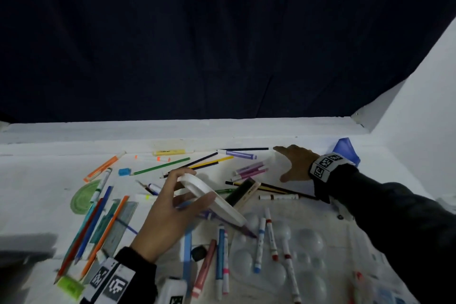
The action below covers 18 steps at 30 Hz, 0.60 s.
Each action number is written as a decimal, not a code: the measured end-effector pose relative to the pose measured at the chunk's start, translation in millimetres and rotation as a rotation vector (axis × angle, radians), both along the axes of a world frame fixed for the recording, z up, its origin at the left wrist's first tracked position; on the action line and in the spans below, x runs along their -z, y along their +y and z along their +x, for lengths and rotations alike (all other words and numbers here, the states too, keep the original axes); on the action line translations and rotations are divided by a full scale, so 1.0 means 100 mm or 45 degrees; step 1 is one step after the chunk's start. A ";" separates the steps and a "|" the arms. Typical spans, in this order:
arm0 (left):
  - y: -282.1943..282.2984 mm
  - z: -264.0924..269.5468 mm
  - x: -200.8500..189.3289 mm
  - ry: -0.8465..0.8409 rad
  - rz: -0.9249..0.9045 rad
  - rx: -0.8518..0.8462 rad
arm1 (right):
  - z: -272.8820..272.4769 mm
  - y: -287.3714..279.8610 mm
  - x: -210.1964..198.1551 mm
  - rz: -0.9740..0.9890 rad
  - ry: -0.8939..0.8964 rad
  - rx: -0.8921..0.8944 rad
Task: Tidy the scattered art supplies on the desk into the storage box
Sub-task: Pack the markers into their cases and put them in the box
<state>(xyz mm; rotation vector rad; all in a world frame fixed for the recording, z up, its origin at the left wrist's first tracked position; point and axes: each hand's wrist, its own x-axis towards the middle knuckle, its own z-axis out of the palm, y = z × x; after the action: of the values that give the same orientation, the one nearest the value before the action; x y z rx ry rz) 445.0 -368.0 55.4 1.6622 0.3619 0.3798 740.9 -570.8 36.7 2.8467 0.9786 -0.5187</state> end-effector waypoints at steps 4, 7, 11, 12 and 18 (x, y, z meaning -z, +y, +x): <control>0.05 -0.14 -0.02 -0.013 0.013 -0.029 | -0.07 0.00 -0.04 0.226 -0.017 -0.038; 0.06 -0.30 -0.08 -0.026 0.022 -0.056 | -0.25 0.01 -0.11 0.483 -0.136 -0.162; 0.08 -0.67 -0.09 -0.015 -0.014 0.012 | -0.88 0.03 -0.38 0.833 -0.226 -0.320; 0.08 -0.77 -0.08 0.001 -0.001 0.028 | -1.08 0.03 -0.45 0.903 -0.222 -0.354; -0.06 -1.39 0.06 0.076 0.031 0.084 | -2.25 -0.11 -0.60 1.218 0.113 -0.351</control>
<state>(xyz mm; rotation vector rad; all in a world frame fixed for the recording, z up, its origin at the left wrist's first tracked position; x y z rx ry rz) 305.7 -373.9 49.4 1.7077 0.3468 0.2873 516.0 -582.0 97.1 3.3385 2.0509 -0.1531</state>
